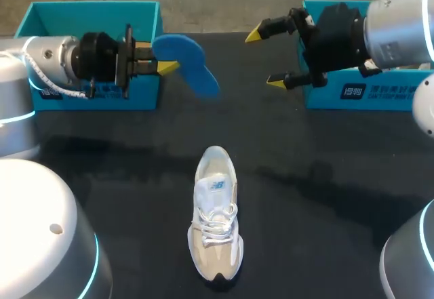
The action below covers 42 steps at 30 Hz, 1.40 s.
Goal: Take the shoe out of the shoebox, open the shoe tongue, remove and reinsert the insole, then place the shoe into the shoebox
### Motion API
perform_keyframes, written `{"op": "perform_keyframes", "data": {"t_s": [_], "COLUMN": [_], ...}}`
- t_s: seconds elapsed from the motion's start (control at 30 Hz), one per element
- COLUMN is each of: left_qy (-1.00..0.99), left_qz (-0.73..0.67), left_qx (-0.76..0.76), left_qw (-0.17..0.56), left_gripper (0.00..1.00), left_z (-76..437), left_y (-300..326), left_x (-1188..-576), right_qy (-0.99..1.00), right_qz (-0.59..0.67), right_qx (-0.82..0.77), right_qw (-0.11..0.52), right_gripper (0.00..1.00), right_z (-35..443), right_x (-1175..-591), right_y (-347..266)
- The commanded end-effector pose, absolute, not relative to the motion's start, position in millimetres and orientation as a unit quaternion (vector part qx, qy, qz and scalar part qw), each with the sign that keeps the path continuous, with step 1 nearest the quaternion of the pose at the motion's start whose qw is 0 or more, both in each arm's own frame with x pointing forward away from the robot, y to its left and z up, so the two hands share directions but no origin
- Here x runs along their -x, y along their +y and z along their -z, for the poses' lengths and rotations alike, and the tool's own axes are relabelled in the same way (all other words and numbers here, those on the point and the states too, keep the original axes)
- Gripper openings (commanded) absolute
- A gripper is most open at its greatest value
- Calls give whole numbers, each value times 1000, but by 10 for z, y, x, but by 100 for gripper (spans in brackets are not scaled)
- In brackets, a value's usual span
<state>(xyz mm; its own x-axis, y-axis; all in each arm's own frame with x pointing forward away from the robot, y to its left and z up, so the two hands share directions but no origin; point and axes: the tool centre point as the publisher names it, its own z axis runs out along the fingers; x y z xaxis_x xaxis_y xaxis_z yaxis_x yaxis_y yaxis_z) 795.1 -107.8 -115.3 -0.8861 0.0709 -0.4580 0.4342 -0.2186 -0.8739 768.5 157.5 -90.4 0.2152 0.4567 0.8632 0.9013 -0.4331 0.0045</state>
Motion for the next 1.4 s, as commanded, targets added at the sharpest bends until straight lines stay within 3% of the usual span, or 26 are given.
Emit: {"op": "perform_keyframes", "data": {"t_s": [0.03, 0.47, 0.7, 1.4], "left_qy": [622, 622, 657, 633], "left_qz": [760, 760, 748, 576], "left_qx": [-176, -176, 52, 356], "left_qw": [62, 62, -81, -376], "left_gripper": [0, 0, 0, 0], "left_z": [1107, 1107, 1079, 1031], "left_y": [-1096, -1096, -1144, -1069], "left_x": [-7923, -7923, -7968, -7903], "right_qy": [-462, -462, -462, -462], "right_qz": [423, 423, 423, 423], "right_qx": [734, 734, 734, 734], "right_qw": [263, 263, 263, 263], "right_gripper": [100, 100, 100, 100], "right_z": [909, 909, 909, 909], "right_x": [-7683, -7683, -7683, -7683], "right_y": [1586, 1586, 1586, 1586]}}
